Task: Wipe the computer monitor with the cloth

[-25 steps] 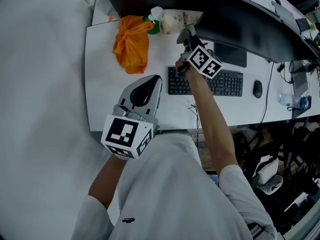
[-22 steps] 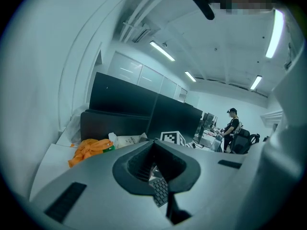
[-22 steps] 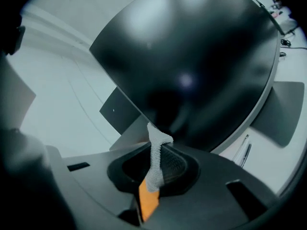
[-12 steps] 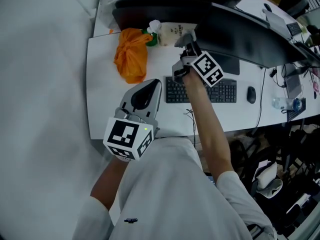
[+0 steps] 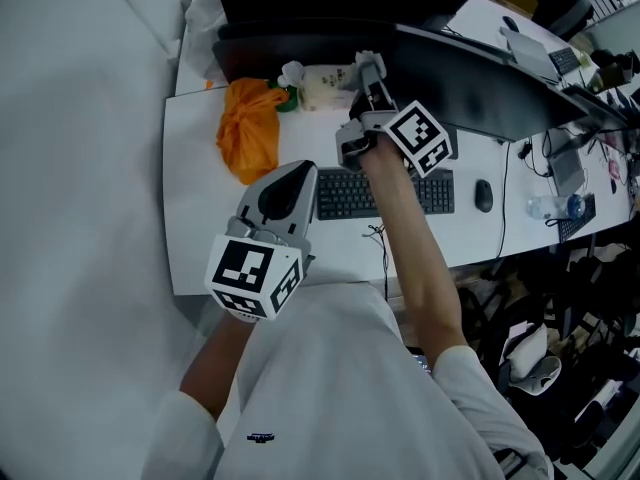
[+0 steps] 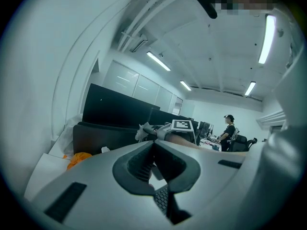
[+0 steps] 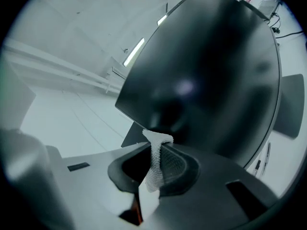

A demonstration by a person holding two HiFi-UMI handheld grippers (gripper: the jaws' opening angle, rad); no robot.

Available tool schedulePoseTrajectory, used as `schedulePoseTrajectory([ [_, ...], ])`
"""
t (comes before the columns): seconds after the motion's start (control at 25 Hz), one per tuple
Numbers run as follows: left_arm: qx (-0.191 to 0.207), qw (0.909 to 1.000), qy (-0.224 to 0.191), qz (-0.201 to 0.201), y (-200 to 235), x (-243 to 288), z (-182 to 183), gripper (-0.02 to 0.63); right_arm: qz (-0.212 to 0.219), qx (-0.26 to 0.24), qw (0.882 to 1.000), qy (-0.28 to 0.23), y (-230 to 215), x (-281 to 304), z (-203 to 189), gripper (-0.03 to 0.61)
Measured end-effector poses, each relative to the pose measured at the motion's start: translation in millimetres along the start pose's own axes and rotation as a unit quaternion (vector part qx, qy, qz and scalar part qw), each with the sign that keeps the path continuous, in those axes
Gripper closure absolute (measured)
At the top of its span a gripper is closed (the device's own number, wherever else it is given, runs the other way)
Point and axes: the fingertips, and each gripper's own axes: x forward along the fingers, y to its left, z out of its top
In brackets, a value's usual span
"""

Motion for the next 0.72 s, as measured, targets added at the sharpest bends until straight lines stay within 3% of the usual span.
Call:
schedulePoseTrajectory([
  [0.28, 0.001, 0.9999, -0.011, 0.000, -5.5, 4.4, 8.8, 0.595, 0.027, 0.018, 0.999, -0.009, 30.4, 3.5, 18.3, 0.540],
  [0.6, -0.002, 0.9997, -0.023, 0.009, -4.5, 5.3, 18.8, 0.595, 0.091, 0.046, 0.995, -0.018, 92.4, 4.0, 52.9, 0.540],
  [0.72, -0.002, 0.9996, -0.027, 0.011, -6.3, 6.4, 19.9, 0.595, 0.110, 0.035, 0.993, -0.015, 119.8, -5.5, 67.5, 0.540],
])
